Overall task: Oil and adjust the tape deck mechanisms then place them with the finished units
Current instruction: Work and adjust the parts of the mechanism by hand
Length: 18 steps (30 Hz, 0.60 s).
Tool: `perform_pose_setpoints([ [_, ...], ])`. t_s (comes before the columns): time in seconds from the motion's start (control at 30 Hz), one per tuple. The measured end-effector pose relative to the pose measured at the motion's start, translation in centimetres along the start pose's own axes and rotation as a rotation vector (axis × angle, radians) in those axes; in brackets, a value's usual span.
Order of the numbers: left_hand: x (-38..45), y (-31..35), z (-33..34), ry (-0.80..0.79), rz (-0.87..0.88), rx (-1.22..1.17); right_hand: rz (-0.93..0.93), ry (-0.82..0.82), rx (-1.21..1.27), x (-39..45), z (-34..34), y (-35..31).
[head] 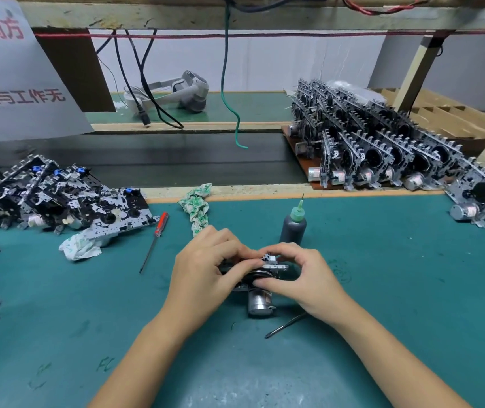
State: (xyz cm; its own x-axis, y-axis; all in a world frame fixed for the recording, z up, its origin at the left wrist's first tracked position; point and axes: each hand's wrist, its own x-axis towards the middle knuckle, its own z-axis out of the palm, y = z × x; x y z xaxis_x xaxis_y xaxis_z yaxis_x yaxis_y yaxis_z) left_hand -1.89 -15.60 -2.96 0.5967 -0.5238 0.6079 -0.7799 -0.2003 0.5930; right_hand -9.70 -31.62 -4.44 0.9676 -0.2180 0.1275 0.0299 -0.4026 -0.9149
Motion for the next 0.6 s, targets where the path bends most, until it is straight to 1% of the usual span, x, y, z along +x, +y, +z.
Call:
perform_pose_setpoints([
  [0.27, 0.0, -0.1, 0.0, -0.024, -0.041, -0.025, -0.029, -0.004, -0.061, 0.0, -0.2, -0.5],
  [0.33, 0.0, -0.1, 0.0, -0.030, -0.043, -0.028, -0.027, -0.028, -0.111, -0.3, -0.3, -0.5],
  [0.4, 0.0, -0.1, 0.0, -0.033, -0.048, -0.032, -0.048, -0.036, -0.248, -0.8, -0.6, -0.2],
  [0.43, 0.0, -0.1, 0.0, -0.029, -0.049, -0.031, -0.062, -0.012, -0.335, -1.2, -0.7, 0.1],
  [0.53, -0.1, -0.1, 0.0, -0.014, -0.052, -0.023, -0.117, 0.130, -0.527, -2.7, -0.8, 0.8],
  [0.6, -0.1, 0.0, -0.1, -0.011, -0.046, -0.026, -0.210, 0.186, -0.676, -3.3, -0.6, 1.0],
])
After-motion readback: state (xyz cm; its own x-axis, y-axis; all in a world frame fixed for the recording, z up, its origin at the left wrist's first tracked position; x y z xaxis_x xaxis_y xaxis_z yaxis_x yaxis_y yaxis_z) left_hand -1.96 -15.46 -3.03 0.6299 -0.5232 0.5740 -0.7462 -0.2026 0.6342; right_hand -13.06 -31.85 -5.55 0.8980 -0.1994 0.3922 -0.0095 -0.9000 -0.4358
